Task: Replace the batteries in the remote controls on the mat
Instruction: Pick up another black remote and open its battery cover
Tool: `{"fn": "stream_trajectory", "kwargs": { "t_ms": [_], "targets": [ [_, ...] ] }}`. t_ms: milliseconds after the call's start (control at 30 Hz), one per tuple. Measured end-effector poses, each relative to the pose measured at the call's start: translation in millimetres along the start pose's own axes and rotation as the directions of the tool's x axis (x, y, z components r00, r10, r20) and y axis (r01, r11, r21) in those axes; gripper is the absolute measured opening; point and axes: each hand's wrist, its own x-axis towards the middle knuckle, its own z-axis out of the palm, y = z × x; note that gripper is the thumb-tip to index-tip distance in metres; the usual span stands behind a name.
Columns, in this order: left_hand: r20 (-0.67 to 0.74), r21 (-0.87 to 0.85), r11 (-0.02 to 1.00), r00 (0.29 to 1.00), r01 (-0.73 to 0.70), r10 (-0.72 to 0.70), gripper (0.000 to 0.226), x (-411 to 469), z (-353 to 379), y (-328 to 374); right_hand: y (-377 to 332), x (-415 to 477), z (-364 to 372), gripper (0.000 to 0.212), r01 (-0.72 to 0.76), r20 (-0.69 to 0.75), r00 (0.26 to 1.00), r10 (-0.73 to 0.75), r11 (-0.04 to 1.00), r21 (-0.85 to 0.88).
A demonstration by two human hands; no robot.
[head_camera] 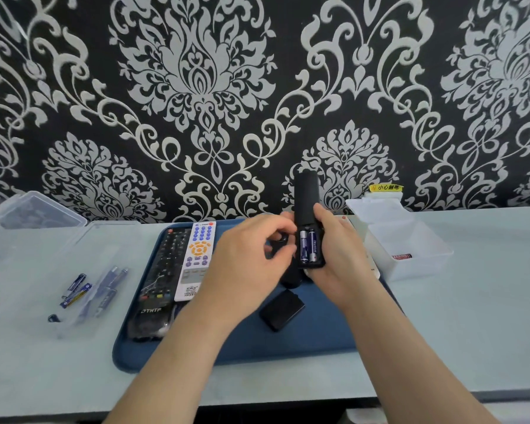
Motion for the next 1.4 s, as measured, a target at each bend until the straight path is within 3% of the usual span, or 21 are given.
{"fn": "stream_trajectory", "kwargs": {
  "t_ms": [133, 400, 633, 800, 1000, 1033, 1100, 1133, 1167, 1200, 1267, 1300, 1400],
  "targets": [
    [0.106, 0.113, 0.992, 0.993, -0.057, 0.046, 0.034, -1.2, 4.6, -0.6, 1.9, -2.7, 1.5, 0.034, 0.01, 0.079, 0.997, -0.01, 1.0, -0.004],
    [0.129, 0.03, 0.999, 0.992, -0.017, 0.013, 0.037, -0.6, 1.3, 2.7, 0.6, -8.7, 4.7, 0.034, 0.015, 0.113, 0.994, -0.012, 0.999, -0.03],
    [0.118, 0.13, 0.991, 0.993, -0.02, 0.004, 0.031, 1.8, 4.1, 6.7, 3.1, -12.9, 4.6, 0.04, 0.062, 0.149, 0.988, -0.047, 0.993, -0.103],
    [0.081, -0.021, 0.995, 0.992, 0.098, -0.096, 0.033, 6.0, 4.9, 8.0, 8.7, -10.2, 5.9, 0.035, 0.084, 0.123, 0.99, -0.065, 0.985, -0.152],
    [-0.049, -0.293, 0.941, 0.98, 0.169, -0.192, 0.046, 4.1, 8.1, 12.1, 8.7, -6.8, 6.3, 0.031, 0.004, 0.134, 0.991, -0.001, 1.0, -0.022],
    [-0.075, -0.42, 0.887, 0.967, 0.193, -0.245, 0.048, 5.0, 7.3, 12.5, 8.3, -5.6, 6.3, 0.031, -0.019, 0.143, 0.99, 0.016, 1.0, 0.023],
    [-0.061, -0.709, 0.663, 0.916, 0.24, -0.396, 0.05, 9.4, 0.3, 13.3, 7.2, -3.0, 5.7, 0.032, -0.076, 0.168, 0.984, 0.059, 0.993, 0.094],
    [-0.029, -0.772, 0.584, 0.904, 0.251, -0.427, 0.051, 11.2, -4.5, 12.7, 6.6, -1.7, 4.3, 0.032, -0.096, 0.172, 0.982, 0.076, 0.989, 0.112],
    [-0.009, -0.757, 0.6, 0.913, 0.26, -0.407, 0.05, 11.7, -9.0, 10.5, 6.2, -0.7, 3.1, 0.033, -0.112, 0.172, 0.981, 0.091, 0.987, 0.119],
    [-0.001, -0.669, 0.699, 0.94, 0.254, -0.342, 0.047, 11.2, -12.3, 9.5, 5.9, 0.8, 1.4, 0.033, -0.121, 0.168, 0.981, 0.099, 0.984, 0.127],
    [0.033, -0.352, 0.921, 0.986, 0.167, -0.166, 0.034, 7.0, -13.0, 12.2, 4.7, 3.5, -1.1, 0.037, -0.12, 0.17, 0.981, 0.097, 0.984, 0.132],
    [0.051, -0.196, 0.976, 0.995, 0.097, -0.089, 0.026, 4.4, -10.6, 14.3, 4.5, 4.6, -1.9, 0.042, -0.12, 0.179, 0.979, 0.095, 0.983, 0.135],
    [0.074, 0.094, 0.992, 0.995, -0.078, 0.071, 0.015, 2.1, -0.9, 14.2, 4.8, 7.5, -4.2, 0.051, -0.124, 0.175, 0.979, 0.105, 0.987, 0.1]
  ]
}}
